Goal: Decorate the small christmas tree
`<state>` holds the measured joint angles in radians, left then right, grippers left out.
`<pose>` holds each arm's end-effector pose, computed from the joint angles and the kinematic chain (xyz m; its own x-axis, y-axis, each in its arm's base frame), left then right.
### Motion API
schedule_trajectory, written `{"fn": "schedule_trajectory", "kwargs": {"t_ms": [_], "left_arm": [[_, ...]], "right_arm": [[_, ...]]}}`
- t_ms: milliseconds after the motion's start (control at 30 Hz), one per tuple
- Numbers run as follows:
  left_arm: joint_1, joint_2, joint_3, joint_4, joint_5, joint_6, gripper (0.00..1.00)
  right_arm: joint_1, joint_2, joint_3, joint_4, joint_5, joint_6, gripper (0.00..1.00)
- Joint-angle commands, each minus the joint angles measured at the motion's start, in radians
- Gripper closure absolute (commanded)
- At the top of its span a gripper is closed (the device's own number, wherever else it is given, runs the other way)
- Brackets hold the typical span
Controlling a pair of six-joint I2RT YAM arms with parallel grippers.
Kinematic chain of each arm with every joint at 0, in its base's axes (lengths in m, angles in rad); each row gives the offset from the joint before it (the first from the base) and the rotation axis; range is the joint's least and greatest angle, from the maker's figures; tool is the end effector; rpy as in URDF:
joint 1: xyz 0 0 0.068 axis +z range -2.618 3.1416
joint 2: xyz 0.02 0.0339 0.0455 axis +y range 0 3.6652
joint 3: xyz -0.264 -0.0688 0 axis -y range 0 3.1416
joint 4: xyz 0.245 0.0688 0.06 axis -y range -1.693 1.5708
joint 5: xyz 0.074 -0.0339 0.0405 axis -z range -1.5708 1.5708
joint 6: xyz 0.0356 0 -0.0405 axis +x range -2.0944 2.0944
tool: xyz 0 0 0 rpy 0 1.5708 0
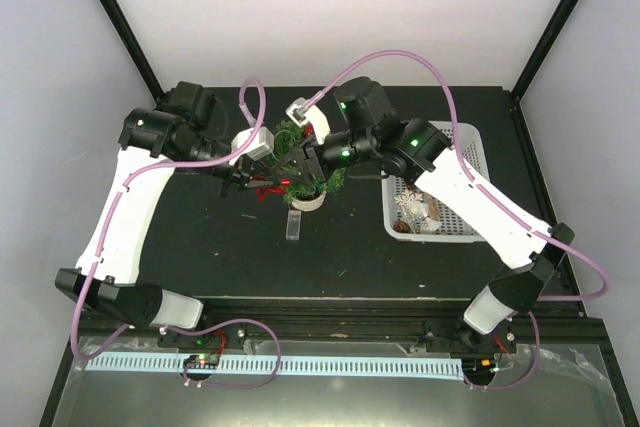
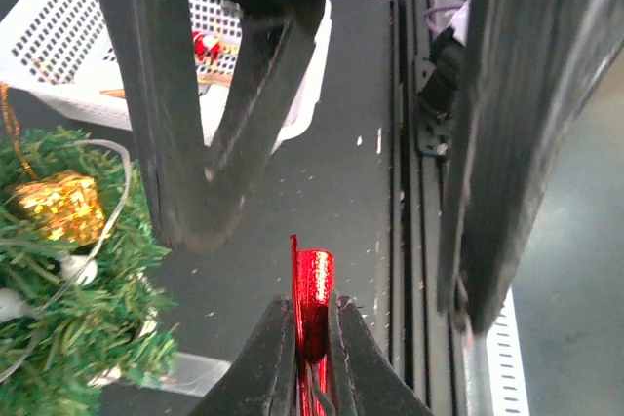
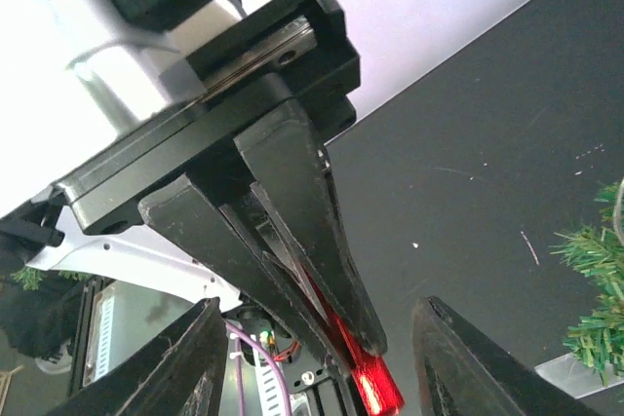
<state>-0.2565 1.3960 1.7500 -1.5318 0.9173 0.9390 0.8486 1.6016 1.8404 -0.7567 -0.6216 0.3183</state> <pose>0.2054 -0.0831 0.4263 -0.1659 0.5507 -0.8180 0.9859 0.1126 -0.1241 0.2101 0.2699 0.4427 -0.6064 -0.3035 -0.7350 -0.7946 0.2661 0.5457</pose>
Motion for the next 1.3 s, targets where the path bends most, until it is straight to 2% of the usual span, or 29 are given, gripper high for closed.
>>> {"fn": "schedule_trajectory", "kwargs": {"t_ms": [0, 333, 400, 533, 733, 933, 1067, 1167, 1267], "left_arm": [[-0.003, -0.002, -0.015, -0.024, 0.130, -0.049, 0.99], [-0.003, 0.004, -0.027, -0.024, 0.142, -0.061, 0.98], [-0.003, 0.004, -0.027, -0.024, 0.146, -0.063, 0.98], [-0.003, 0.010, -0.027, -0.024, 0.152, -0.073, 0.98], [-0.004, 0.007, -0.050, -0.023, 0.145, -0.078, 0.98], [0.012, 0.013, -0.064, -0.021, 0.135, -0.103, 0.75], [0.033, 0.014, -0.078, -0.022, 0.146, -0.110, 0.50], [0.052, 0.008, -0.083, -0.021, 0.159, -0.110, 0.41], [0.089, 0.013, -0.087, -0.016, 0.203, -0.123, 0.40]], "right_arm": [[0.018, -0.004, 0.015, -0.012, -0.018, 0.001, 0.49], [0.026, -0.041, -0.079, -0.005, -0.010, 0.009, 0.65], [0.027, -0.044, -0.086, -0.004, -0.010, 0.008, 0.74], [0.027, -0.054, -0.092, 0.013, 0.011, 0.013, 0.98], [0.028, -0.069, -0.095, 0.036, 0.037, 0.021, 0.99], [0.027, -0.107, -0.114, 0.055, 0.129, 0.038, 0.99], [0.025, -0.132, -0.117, 0.062, 0.207, 0.054, 0.99], [0.014, -0.154, -0.123, 0.074, 0.244, 0.076, 0.99], [0.004, -0.175, -0.141, 0.095, 0.263, 0.102, 0.99]]}}
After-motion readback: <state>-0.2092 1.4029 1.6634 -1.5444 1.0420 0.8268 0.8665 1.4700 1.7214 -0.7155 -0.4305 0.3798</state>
